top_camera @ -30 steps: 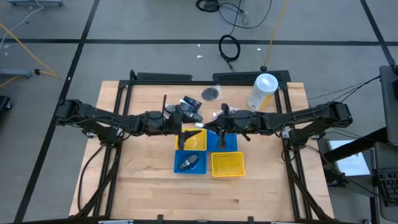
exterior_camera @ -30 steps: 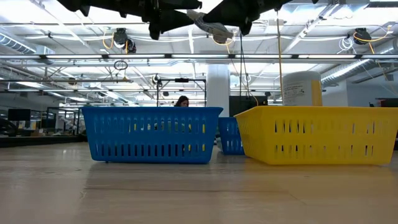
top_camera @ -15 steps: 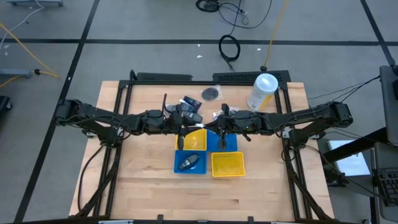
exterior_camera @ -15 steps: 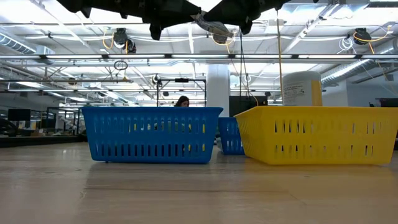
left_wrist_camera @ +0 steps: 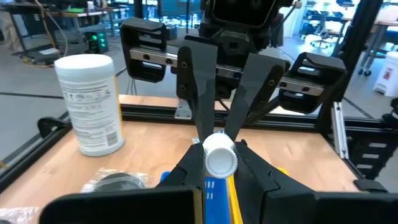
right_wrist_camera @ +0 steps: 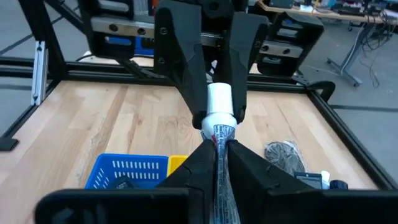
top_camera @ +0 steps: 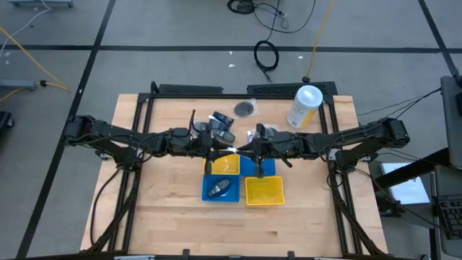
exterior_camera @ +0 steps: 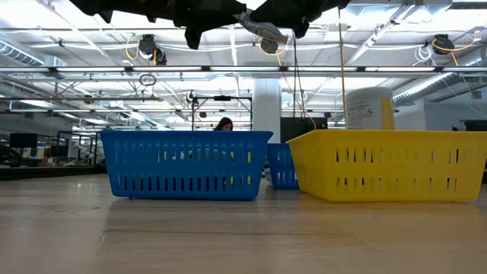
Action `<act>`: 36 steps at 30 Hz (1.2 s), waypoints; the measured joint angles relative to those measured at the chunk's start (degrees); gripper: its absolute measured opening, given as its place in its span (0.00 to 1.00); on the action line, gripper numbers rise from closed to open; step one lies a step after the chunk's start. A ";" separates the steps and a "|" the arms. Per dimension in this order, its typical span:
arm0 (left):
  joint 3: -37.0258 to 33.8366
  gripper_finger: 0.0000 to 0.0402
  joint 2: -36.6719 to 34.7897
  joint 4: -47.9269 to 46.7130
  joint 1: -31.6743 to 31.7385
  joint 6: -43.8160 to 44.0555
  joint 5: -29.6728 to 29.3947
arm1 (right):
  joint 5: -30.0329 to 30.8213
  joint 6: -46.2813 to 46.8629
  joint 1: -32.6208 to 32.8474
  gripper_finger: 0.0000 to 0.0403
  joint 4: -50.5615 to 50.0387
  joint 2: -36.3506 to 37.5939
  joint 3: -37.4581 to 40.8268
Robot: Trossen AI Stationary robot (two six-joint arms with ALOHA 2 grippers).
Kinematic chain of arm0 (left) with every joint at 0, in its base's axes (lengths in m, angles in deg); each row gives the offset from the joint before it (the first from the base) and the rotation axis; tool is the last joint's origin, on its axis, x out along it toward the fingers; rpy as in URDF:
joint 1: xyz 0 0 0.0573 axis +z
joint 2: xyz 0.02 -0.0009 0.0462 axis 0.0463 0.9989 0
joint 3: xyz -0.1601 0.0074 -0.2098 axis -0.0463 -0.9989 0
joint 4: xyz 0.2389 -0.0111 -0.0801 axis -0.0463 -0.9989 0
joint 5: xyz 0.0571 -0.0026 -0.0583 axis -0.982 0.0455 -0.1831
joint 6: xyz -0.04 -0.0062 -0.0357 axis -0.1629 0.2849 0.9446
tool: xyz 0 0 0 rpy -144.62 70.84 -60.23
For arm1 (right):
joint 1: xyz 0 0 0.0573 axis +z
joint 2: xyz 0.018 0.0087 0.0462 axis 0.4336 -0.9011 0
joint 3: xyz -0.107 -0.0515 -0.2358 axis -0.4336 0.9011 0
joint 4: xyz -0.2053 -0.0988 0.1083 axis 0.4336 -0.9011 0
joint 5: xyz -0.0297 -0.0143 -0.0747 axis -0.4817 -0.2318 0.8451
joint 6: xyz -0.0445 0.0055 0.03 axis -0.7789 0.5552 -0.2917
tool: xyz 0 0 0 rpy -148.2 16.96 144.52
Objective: Pick & Place Travel size toiletries
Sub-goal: Put the white toothpaste into the bottom yellow basket
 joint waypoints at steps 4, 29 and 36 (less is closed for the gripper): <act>0.00 0.09 -0.01 -0.79 0.00 0.29 0.94 | 0.15 -0.43 0.80 0.18 0.04 -0.04 0.00; 0.09 0.09 2.22 -7.04 -2.63 7.09 1.99 | 0.10 -2.77 7.28 0.60 -10.23 7.66 -0.02; 0.11 0.09 10.71 3.87 -2.84 9.60 4.58 | 0.15 -0.17 10.65 0.58 -13.93 11.04 0.00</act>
